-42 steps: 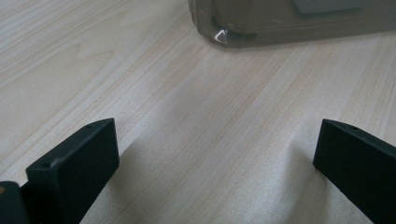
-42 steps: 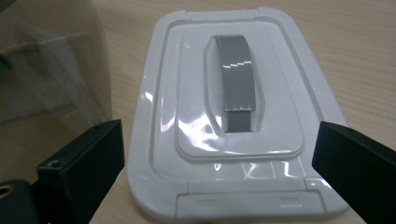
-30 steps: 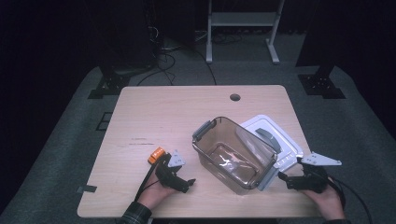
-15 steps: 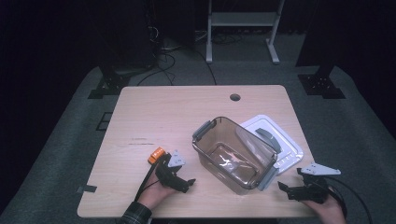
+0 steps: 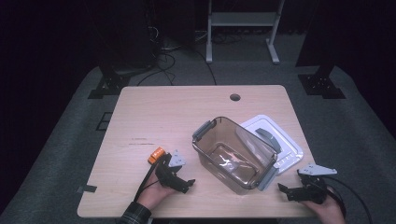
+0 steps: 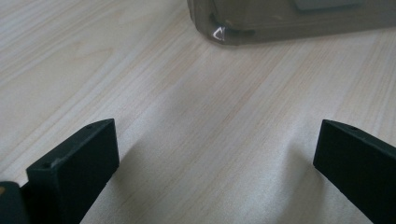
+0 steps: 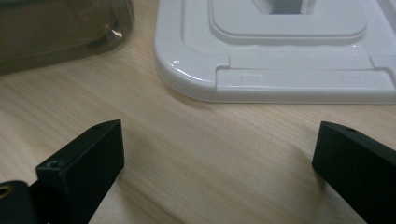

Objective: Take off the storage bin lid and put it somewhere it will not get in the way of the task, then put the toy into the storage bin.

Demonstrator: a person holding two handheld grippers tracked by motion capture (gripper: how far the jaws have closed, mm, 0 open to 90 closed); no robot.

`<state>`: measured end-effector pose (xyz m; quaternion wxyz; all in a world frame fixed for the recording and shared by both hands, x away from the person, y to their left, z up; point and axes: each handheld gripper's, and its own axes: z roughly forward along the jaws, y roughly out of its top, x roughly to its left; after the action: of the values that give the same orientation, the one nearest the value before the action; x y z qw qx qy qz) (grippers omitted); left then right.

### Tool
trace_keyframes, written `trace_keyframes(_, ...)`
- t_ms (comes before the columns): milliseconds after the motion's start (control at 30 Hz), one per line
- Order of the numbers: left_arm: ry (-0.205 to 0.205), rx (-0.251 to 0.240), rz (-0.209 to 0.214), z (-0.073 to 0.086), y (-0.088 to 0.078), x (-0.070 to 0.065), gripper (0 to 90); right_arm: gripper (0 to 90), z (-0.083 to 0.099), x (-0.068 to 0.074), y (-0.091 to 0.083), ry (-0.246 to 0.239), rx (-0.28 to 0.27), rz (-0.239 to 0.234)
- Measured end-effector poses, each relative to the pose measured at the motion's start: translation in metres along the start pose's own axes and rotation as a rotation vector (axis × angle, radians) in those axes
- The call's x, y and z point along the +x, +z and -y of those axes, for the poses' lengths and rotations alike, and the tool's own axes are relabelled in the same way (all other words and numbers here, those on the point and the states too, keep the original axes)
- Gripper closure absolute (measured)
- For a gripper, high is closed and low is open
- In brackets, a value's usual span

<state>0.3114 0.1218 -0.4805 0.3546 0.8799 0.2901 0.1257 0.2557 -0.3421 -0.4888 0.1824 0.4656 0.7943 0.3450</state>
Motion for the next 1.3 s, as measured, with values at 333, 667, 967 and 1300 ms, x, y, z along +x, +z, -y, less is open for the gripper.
trace_keyframes(333,-0.006,-0.022,0.013,-0.002,-0.016,0.004,0.0,1.3,0.0,0.001,0.001,-0.01,0.007,0.021)
trace_keyframes(667,-0.015,-0.052,-0.004,-0.006,-0.033,0.01,0.0,1.3,0.0,0.001,0.001,-0.002,0.006,0.029)
trace_keyframes(967,-0.025,-0.06,-0.021,-0.007,-0.04,0.015,0.0,1.3,0.0,0.001,0.001,-0.002,0.006,0.029)
trace_keyframes(1300,-0.053,-0.094,-0.039,-0.005,-0.053,0.024,0.0,1.3,0.0,0.001,0.001,-0.002,0.006,0.029)
